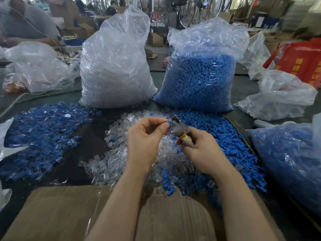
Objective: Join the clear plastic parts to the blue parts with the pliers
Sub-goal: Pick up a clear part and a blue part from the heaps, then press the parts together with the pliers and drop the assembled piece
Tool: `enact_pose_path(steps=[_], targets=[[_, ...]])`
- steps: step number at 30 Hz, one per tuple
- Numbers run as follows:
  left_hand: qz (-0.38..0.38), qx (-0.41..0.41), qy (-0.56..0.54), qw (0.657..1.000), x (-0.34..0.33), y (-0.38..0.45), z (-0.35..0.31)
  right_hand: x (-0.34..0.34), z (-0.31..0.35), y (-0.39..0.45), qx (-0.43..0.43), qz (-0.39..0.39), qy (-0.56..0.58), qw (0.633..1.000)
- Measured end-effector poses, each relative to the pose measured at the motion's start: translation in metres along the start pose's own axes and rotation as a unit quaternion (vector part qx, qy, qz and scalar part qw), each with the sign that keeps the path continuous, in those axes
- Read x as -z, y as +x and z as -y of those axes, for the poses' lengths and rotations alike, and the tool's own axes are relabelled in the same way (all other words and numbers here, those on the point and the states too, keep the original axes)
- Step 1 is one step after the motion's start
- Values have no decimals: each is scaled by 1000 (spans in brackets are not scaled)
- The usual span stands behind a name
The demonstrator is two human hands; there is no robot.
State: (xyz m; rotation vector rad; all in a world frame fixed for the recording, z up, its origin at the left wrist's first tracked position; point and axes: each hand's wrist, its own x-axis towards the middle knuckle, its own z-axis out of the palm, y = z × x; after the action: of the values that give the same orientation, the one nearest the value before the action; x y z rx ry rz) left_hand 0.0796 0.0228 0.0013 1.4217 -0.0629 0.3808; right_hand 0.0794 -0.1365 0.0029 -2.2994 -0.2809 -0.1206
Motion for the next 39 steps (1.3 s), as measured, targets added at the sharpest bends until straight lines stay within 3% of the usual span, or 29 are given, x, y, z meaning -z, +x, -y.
enact_pose_path(steps=[9,13,15,18,20,23,29,32,36,39], targets=[[-5,0,9,1000,-1,0,-4,-2,3,0,5,-5,-21,1000],[-55,-4,102,993,27,9,-9,-1,-6,3,-3,-42,-78,996],[-142,-16,223,964,58,16,-8,1,-13,5,-36,-65,-112,991],[-255,-3,412,875,105,19,0,4,-22,6,-92,-83,-152,981],[-294,47,469,832,131,18,8,5,-25,6,-118,-95,-176,973],[-316,126,497,798,152,16,15,6,-29,5,-146,-99,-207,962],[-252,159,538,789,151,18,12,8,-31,6,-188,-103,-223,951],[-205,203,598,748,148,22,4,8,-30,6,-201,-109,-232,945],[-116,334,634,688,147,28,-4,7,-29,5,-228,-112,-248,935],[-24,356,635,685,147,33,1,8,-29,5,-252,-106,-263,925]])
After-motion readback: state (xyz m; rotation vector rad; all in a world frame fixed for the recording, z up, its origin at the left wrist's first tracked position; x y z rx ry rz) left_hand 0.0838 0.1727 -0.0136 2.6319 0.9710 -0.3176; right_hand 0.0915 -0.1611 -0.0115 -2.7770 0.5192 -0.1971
